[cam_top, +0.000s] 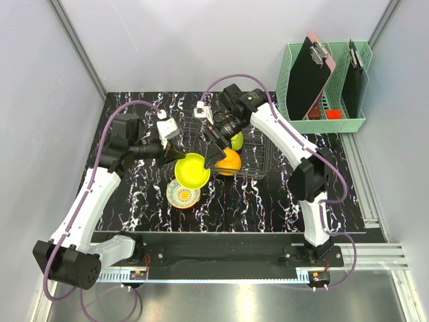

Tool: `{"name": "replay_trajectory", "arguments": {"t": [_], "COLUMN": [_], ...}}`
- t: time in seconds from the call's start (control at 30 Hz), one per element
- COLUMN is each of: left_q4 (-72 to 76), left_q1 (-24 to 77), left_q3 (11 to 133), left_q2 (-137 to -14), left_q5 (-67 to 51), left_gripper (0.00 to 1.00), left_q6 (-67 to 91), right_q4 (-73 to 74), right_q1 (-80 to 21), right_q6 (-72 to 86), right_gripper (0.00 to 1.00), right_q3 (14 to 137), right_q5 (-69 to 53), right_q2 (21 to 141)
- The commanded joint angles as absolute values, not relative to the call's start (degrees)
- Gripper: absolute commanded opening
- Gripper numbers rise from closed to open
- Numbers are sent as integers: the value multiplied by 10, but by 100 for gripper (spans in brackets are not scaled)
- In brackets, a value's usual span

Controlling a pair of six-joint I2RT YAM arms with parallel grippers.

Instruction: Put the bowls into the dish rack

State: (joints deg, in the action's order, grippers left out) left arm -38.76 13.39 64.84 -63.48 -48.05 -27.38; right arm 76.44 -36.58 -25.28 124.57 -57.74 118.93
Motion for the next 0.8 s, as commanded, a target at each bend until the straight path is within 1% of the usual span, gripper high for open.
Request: {"name": "replay_trajectory", "arguments": {"t": [0.0, 0.17, 0.37, 0.57, 0.77], "left_q4": [-339, -335, -331, -330, -330], "left_q1": [149, 162, 170, 170, 171], "left_q3": [681, 686, 692, 708, 715], "left_q2": [-635, -637, -642, -648, -649], "left_q5": [-512, -521, -519, -511, -496], "left_gripper": [0, 0, 0, 0, 0], "left_q6": [-258, -250, -244, -243, -248], "right_q4": [826, 831, 836, 835, 831], "right_q1": [-346, -325, -323, -323, -323], "right_q6": [-259, -253, -256, -249, -237], "right_gripper": [100, 100, 100, 100, 96], "right_q3": [1284, 1286, 1279, 1250, 1236], "right_q5": [-656, -710, -751, -777, -786], "right_q2": [1210, 1233, 1238, 1245, 1246]}}
